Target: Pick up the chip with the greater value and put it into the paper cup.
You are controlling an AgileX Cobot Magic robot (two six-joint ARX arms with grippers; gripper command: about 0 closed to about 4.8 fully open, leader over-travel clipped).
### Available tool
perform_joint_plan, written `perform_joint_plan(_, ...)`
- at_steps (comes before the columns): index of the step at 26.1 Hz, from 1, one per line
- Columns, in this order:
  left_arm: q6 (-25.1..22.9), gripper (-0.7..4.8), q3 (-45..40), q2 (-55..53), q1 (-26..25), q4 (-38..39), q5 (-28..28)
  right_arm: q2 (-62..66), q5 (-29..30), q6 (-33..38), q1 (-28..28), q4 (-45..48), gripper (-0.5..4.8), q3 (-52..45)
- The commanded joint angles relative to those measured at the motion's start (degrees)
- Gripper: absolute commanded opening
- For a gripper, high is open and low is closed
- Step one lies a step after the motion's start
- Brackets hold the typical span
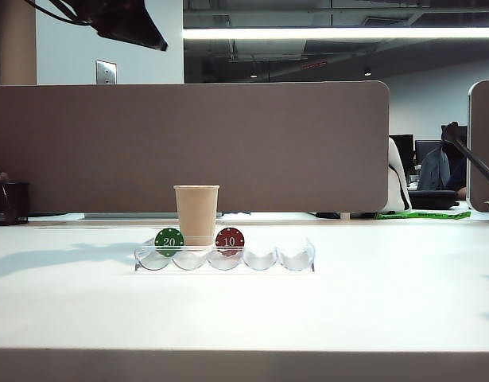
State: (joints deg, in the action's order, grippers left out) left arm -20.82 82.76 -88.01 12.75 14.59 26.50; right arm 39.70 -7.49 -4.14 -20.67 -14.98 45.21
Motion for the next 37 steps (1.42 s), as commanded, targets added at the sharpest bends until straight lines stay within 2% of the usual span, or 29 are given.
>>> perform_joint_plan(1, 2.2, -0.06, -3.9, 4.2, 0.1, -1.0, -1.1, -4.9, 7.8, -0.5, 6.7, -1.5, -0.05, -1.4)
perform_joint_plan(2, 2.6, -0.06, -6.4, 6.7, 0.1, -1.0, -1.5, -7.9, 9.1, -0.5, 10.4, -1.5, -0.05, -3.2)
perform_joint_plan(5, 3.3, -0.06, -10.3, 10.8, 0.1, -1.1, -2.3, -13.3, 12.0, -0.5, 16.2, -1.6, -0.05, -6.8)
perform_joint_plan(7, 4.0, -0.06, -14.4, 15.1, 0.1, -2.1, -2.6, -18.7, 15.9, 0.0, 21.4, -1.6, -0.05, -10.7)
perform_joint_plan(12, 6.4, -0.06, -20.1, 21.9, 0.2, -2.1, -6.9, -26.4, 19.9, 5.1, 27.3, -1.4, -0.05, -17.0)
perform_joint_plan(15, 7.0, -0.06, -24.2, 26.9, 0.2, -2.7, -9.6, -31.8, 19.5, 5.8, 27.8, 0.1, -0.05, -21.9)
perform_joint_plan(17, 9.4, -0.06, -27.6, 30.5, 0.2, -4.0, -11.6, -34.8, 19.4, 8.0, 27.8, 1.2, -0.05, -25.2)
perform_joint_plan(22, 9.3, -0.06, -31.6, 35.5, 0.2, -4.0, -15.5, -38.2, 19.0, 9.1, 27.8, 1.3, -0.05, -28.5)
perform_joint_plan(32, 12.7, -0.06, -39.8, 45.2, 0.2, -4.9, -17.8, -39.3, 17.7, 10.5, 27.7, 3.7, -0.05, -31.9)
perform_joint_plan(37, 15.5, -0.06, -43.8, 51.0, 0.2, -4.9, -20.0, -39.3, 17.7, 10.6, 27.4, 8.3, -0.05, -34.7)
